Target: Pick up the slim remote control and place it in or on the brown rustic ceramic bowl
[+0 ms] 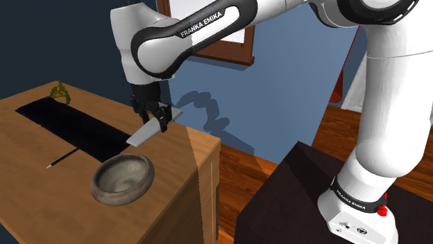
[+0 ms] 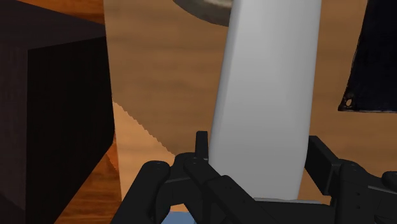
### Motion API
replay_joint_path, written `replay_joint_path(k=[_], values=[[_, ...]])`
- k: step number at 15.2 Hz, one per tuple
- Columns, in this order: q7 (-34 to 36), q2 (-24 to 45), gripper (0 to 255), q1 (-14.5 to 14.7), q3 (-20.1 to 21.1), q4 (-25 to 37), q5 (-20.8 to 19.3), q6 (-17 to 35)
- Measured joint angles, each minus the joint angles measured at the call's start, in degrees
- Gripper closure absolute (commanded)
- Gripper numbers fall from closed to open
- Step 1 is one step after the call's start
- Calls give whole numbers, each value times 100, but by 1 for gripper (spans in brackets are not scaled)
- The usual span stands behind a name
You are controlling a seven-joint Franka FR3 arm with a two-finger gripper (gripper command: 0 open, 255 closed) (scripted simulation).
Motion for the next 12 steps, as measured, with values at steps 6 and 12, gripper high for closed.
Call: replay_joint_path(k=[6, 12], values=[[-85, -167, 255, -31, 58, 253, 132, -385], [160, -28, 255, 232, 120, 697, 57, -729]])
